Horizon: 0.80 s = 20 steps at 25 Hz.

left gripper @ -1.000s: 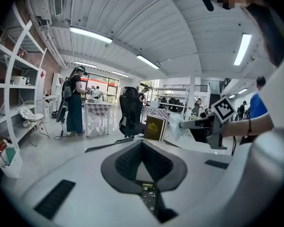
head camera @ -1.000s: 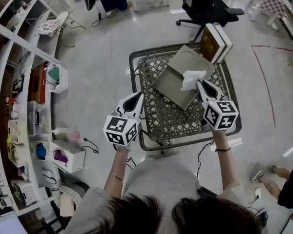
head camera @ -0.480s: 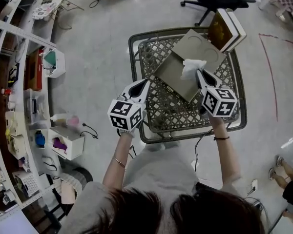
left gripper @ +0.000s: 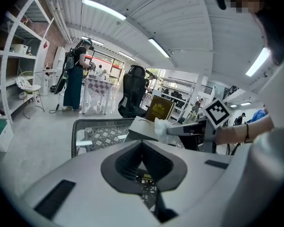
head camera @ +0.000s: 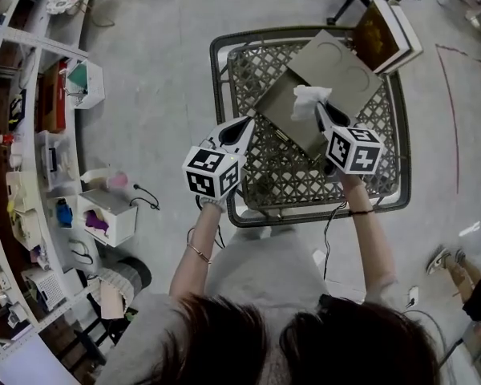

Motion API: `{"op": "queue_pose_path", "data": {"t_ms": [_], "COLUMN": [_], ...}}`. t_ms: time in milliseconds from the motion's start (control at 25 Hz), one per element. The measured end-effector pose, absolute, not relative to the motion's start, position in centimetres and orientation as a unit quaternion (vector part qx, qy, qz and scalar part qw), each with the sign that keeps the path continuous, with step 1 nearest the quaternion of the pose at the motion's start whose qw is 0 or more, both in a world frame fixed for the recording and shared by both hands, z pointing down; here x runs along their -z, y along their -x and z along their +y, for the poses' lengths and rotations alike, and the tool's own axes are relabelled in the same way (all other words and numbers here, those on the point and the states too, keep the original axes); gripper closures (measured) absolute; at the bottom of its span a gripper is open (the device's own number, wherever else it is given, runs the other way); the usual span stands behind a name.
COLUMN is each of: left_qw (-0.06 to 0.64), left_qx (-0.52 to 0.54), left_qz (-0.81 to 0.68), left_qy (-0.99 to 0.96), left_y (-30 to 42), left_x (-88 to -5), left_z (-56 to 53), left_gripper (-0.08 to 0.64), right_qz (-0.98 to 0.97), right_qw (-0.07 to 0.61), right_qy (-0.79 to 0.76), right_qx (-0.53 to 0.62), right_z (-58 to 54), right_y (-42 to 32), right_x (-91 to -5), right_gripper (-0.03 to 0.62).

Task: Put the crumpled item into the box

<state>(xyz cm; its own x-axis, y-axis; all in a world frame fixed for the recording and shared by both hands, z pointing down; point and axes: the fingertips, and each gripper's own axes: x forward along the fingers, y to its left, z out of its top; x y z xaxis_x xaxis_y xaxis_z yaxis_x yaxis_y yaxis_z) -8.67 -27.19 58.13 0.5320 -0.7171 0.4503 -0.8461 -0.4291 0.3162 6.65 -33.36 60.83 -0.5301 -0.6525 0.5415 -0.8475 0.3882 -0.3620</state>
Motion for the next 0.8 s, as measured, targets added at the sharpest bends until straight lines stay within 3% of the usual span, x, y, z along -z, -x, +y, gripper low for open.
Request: {"op": "queue_pose_path", "data": {"t_ms": [800], "left_qw": [0.332], "left_qx": [-0.137], "left_qz": [-0.459], "left_qy": [-0.812], "left_y": [8.5], "left_x": [-63.8], "left_z": [-27.4], "left_gripper": [0.543], "right_qz": [-0.787], "right_qw": [0.297], "right_qy": [-0.409], "right_qx": [-0.353], "right_z": [-33.4], "right_y": [-3.8], "right_x": [-69.0], "right_gripper": [0.541]}}
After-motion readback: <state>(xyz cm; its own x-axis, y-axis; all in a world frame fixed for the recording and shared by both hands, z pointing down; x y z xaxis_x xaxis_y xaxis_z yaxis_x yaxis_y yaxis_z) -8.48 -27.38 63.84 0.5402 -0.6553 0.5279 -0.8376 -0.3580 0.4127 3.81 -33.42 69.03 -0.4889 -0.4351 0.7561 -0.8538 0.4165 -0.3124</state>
